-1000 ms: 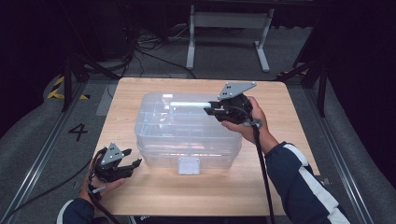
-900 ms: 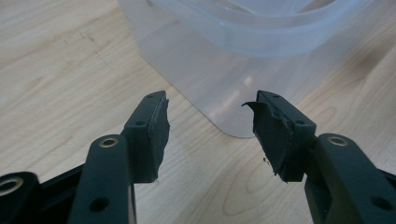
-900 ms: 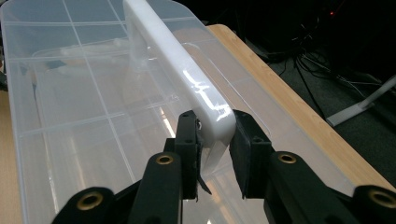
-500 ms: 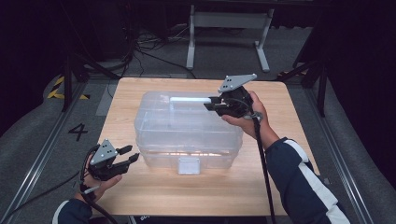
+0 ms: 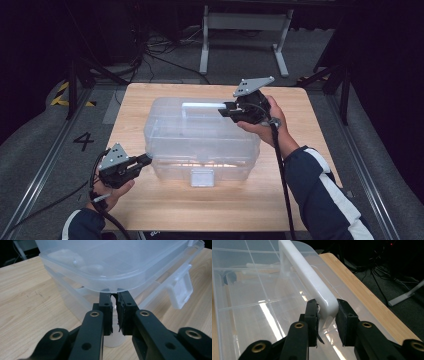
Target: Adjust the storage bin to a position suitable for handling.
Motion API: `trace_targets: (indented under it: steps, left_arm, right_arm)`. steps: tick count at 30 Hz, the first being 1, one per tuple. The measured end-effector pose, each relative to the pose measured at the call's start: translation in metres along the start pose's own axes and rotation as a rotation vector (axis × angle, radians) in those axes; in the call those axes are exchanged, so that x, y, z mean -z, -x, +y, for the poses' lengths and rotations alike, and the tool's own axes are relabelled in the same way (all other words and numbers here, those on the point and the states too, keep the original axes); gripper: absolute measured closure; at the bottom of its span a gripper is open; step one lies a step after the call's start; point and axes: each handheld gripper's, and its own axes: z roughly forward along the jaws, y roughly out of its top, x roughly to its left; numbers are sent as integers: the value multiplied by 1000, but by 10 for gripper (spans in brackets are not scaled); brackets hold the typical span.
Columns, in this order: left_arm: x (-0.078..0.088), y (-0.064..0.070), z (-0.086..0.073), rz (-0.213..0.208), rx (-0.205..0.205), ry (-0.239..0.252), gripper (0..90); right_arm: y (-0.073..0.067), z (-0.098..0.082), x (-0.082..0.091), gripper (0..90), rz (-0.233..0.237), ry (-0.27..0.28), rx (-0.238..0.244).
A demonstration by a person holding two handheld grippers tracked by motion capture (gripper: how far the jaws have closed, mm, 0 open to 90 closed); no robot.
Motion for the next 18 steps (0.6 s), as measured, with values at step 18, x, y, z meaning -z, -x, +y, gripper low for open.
trace_targets:
  steps: [18]
  left_arm:
    - [8,-2,9,-2,-36,25,894]
  right_arm:
    - [9,-30,39,558,-114,83,-31]
